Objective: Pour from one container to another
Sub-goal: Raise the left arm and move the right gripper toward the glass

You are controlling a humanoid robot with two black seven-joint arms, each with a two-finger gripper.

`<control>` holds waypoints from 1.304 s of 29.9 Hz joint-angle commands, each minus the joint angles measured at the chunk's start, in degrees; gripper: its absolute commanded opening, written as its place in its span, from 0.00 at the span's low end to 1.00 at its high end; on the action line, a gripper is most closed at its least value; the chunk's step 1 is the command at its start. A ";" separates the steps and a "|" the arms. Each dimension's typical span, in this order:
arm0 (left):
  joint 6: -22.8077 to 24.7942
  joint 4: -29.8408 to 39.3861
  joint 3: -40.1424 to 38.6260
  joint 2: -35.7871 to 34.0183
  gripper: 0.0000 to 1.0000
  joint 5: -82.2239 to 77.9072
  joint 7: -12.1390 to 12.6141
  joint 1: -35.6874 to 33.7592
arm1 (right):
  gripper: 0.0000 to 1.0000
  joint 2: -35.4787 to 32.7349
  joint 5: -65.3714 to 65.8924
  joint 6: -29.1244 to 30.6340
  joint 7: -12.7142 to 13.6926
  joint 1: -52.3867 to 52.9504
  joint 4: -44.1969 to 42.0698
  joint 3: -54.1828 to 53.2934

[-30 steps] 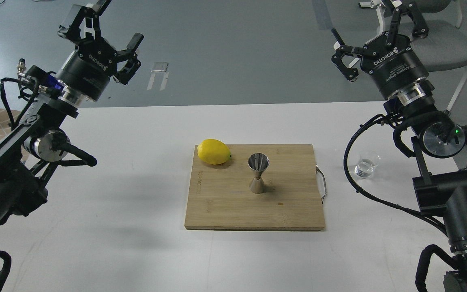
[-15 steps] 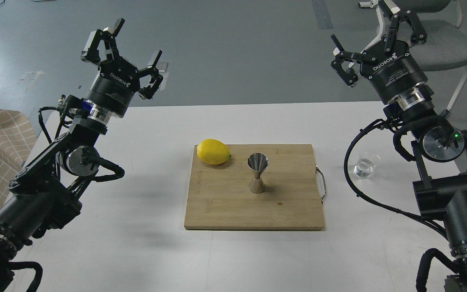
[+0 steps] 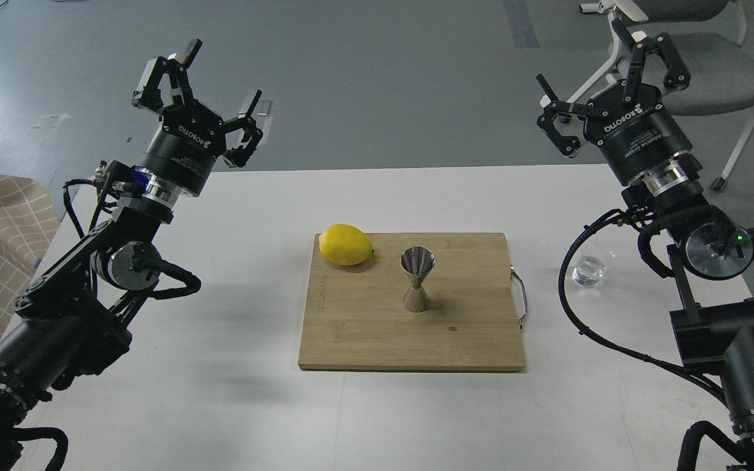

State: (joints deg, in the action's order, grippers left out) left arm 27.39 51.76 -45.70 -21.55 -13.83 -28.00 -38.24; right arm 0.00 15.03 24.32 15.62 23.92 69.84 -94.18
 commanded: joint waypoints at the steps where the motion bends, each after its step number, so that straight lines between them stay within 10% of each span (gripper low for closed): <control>1: -0.06 0.00 0.00 0.01 0.98 -0.06 0.00 0.01 | 1.00 0.00 -0.09 -0.24 -0.15 -1.42 1.43 -0.74; 39: -0.41 0.00 0.08 0.28 0.98 0.03 0.00 1.15 | 1.00 0.00 -17.22 -5.25 0.02 -23.03 13.57 -6.63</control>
State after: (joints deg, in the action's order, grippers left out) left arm 26.98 51.77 -45.66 -21.27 -13.87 -28.00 -37.14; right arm 0.00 -0.61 19.06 15.65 3.06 82.98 -100.35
